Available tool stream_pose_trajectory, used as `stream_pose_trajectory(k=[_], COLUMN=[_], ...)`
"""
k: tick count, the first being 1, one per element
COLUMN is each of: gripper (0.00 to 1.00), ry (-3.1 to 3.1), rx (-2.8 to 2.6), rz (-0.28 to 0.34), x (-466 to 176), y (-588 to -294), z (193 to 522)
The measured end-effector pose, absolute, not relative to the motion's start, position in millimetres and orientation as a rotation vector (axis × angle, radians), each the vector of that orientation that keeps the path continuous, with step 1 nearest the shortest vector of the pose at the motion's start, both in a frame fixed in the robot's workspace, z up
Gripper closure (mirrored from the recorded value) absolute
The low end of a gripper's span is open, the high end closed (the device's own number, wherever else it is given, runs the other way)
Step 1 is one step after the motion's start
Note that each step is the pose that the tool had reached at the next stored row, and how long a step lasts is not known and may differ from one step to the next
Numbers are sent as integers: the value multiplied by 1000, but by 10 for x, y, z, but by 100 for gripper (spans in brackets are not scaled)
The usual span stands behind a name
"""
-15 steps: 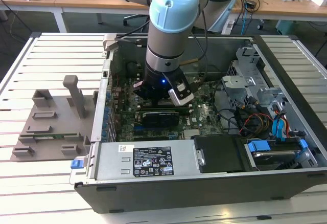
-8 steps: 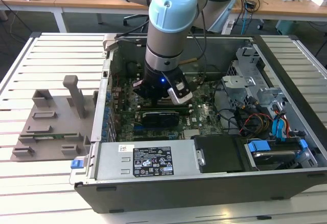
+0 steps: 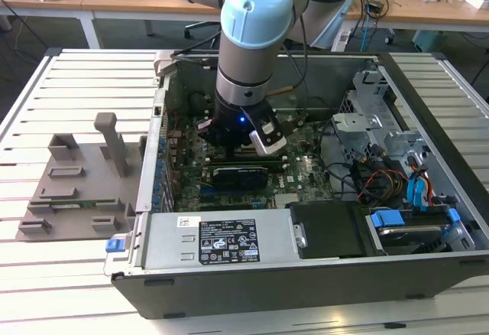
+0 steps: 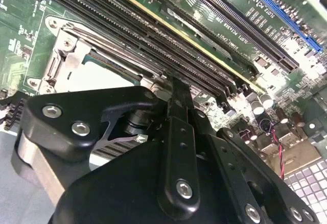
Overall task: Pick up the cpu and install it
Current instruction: 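Install the second cpu locking lever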
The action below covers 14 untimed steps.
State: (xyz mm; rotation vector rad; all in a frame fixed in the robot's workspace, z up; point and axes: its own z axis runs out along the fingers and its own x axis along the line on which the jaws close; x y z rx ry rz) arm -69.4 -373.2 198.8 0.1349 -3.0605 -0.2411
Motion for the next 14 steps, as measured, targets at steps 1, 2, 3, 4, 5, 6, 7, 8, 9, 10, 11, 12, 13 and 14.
stream_pose_trajectory(k=[1,2,3,4,5,6,7,8,9,10,11,12,13,14], gripper=[89,89,89,89,89,89,89,89,89,89,89,89,89,89], ry=[-3061,-3060,-3060,-3060,-3058,-3057,-3053,-3054,-3057,-3055,-3054,-3054,-3054,-3054], rx=[135,135,135,135,134,134,133,133,135,135,134,134,134,134], rz=[-244,-240,-240,-240,-239,-240,-237,-239,-243,-242,-239,-239,-239,-239], x=[-691,-692,-682,-652,-631,-609,-582,-573,-563,-566,-570,-570,-570,-570], y=[-3727,-3730,-3725,-3719,-3715,-3710,-3702,-3667,-3652,-3648,-3643,-3637,-3632,-3627], z=[2016,2075,2101,2110,2112,2111,2117,2126,2148,2191,2256,2305,2384,2448])
